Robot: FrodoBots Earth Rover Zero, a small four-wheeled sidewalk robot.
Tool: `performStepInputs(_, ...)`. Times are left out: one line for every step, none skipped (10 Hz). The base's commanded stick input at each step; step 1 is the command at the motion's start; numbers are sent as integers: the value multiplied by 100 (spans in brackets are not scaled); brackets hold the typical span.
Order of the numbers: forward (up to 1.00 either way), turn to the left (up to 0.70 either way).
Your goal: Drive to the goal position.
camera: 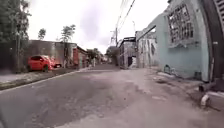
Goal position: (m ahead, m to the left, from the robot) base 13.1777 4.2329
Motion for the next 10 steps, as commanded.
performStepInputs(70,0)
performStepInputs(70,0)
performStepInputs(70,0)
performStepInputs(70,0)
performStepInputs(70,0)
performStepInputs(70,0)
performStepInputs(70,0)
performStepInputs(70,0)
performStepInputs(70,0)
performStepInputs(70,0)
